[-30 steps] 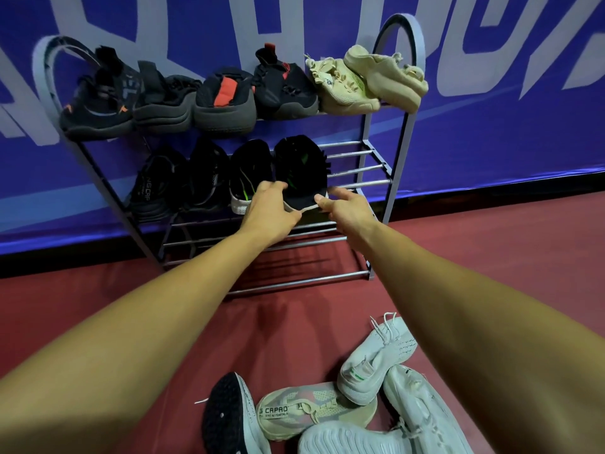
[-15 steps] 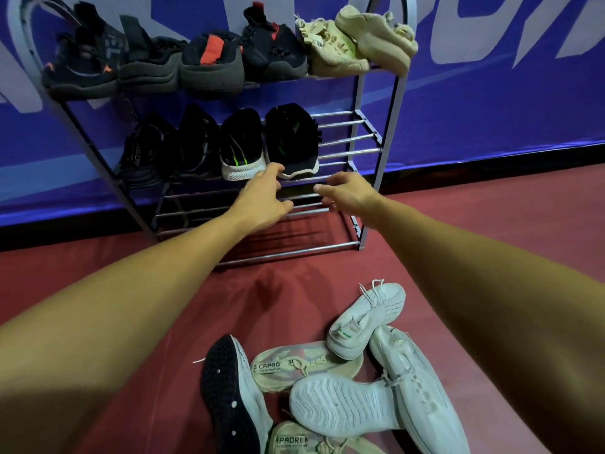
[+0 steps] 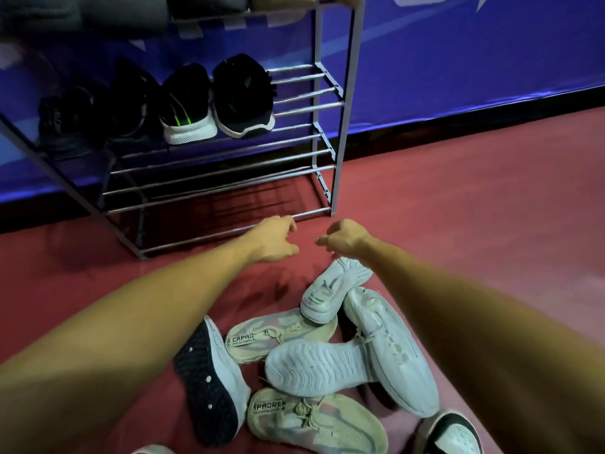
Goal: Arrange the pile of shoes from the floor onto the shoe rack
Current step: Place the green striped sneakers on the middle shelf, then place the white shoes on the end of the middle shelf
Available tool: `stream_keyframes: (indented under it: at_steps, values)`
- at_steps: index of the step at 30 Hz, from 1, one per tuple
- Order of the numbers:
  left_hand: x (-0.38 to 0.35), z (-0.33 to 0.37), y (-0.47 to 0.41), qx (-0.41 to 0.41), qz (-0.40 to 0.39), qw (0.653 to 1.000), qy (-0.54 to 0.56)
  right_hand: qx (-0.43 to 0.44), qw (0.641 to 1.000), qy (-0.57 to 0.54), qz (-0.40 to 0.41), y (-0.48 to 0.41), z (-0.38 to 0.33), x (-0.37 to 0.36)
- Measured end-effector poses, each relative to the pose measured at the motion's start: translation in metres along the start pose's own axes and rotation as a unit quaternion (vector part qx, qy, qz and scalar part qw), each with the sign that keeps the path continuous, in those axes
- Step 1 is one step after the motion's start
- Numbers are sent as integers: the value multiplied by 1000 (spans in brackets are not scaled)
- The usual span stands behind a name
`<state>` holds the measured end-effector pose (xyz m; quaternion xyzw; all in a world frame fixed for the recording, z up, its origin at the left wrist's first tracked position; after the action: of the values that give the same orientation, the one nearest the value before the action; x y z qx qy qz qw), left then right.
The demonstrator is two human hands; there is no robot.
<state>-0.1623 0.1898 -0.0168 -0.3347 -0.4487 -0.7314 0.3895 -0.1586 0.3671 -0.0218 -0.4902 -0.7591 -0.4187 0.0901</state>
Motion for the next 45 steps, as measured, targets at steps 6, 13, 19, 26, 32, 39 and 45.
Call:
stream_keyframes:
  at_steps: [6, 13, 19, 26, 32, 39, 45]
  values:
    - [-64, -3, -22, 32, -79, 996, 24, -82, 994, 39, -55, -11, 49, -37]
    - [-118, -9, -35, 53, -172, 983, 30, -112, 990, 51, -75, -18, 86, -71]
    - [-126, -8, -41, 84, -190, 975, 80, -97, 978, 163, -82, -28, 85, -77]
    - [-105, 1, -28, 144, -201, 940, 236, -66, 993, 96, -21, -17, 83, -61]
    - [-75, 21, 2, 118, -135, 914, 365, -7, 999, 38, 12, 10, 65, -29]
    - [-4, 41, 34, 75, -59, 915, 392, 64, 995, 54, 55, 40, 3, 21]
    - [87, 59, 64, 31, -70, 889, 451, 126, 985, 82, 81, 71, -60, 71]
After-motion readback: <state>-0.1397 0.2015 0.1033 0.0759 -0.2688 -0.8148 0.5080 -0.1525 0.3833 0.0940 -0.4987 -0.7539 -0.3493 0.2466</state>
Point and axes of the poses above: each hand's wrist, its own y-axis away from the middle knuckle, its own x-axis out of the back of the hand, z = x × y, the point moved 1 cm from there along -y, towards the middle knuckle, and after that the axes turned 8 degrees about -z, right-handed, at the moved point
